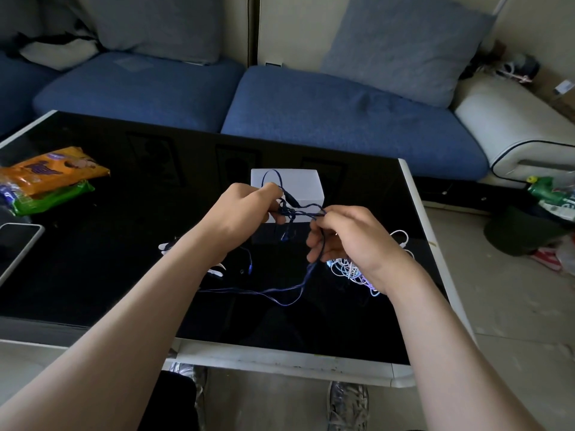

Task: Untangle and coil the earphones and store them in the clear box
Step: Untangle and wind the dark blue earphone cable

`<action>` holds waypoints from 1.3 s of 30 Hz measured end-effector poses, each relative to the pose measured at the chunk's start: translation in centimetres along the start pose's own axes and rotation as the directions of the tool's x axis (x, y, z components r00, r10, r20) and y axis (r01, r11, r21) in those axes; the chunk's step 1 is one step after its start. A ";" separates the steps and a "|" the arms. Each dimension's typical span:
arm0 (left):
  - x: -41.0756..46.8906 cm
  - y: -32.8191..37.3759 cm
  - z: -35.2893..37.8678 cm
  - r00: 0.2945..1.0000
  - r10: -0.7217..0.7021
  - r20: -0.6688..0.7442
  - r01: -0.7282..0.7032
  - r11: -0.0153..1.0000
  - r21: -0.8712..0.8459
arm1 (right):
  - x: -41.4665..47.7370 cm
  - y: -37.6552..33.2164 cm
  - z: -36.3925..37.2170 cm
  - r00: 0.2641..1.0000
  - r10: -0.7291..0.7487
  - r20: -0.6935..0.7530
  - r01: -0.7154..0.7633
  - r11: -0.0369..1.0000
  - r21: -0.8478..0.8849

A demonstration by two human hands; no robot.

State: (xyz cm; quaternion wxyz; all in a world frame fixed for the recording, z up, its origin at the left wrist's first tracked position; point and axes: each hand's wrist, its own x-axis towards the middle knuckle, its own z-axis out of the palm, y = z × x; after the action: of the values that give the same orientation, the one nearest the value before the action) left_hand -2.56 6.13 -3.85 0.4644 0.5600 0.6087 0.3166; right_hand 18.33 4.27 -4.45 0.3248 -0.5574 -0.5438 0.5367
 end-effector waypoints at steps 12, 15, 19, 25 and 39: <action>-0.4 0.6 0.2 0.999 0.037 0.035 -0.038 0.999 0.038 | 0.0 0.3 0.9 0.990 -0.025 -0.141 -0.008 0.973 -0.231; -0.3 0.6 0.2 0.999 0.035 0.033 -0.037 0.998 0.048 | 0.1 0.2 0.9 0.984 -0.147 -0.101 0.107 0.939 -0.326; -0.3 0.7 0.2 0.999 0.018 0.045 -0.020 0.999 0.034 | 0.3 0.3 1.2 0.987 -0.153 0.039 0.157 0.934 -0.322; -0.3 0.5 -0.2 0.998 -0.032 0.059 0.033 0.999 -0.013 | 1.2 1.3 0.6 0.948 -0.302 -0.101 0.229 0.867 -0.442; 0.2 -0.3 -0.6 0.997 0.070 -0.034 -0.068 0.996 0.055 | 1.2 1.0 0.6 0.978 -0.201 -0.062 0.171 0.931 -0.321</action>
State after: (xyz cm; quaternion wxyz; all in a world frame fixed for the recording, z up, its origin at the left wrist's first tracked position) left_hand -3.20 6.33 -3.89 0.4272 0.5870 0.6056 0.3260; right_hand 17.85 5.05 -5.79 0.3065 -0.5724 -0.6568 0.3833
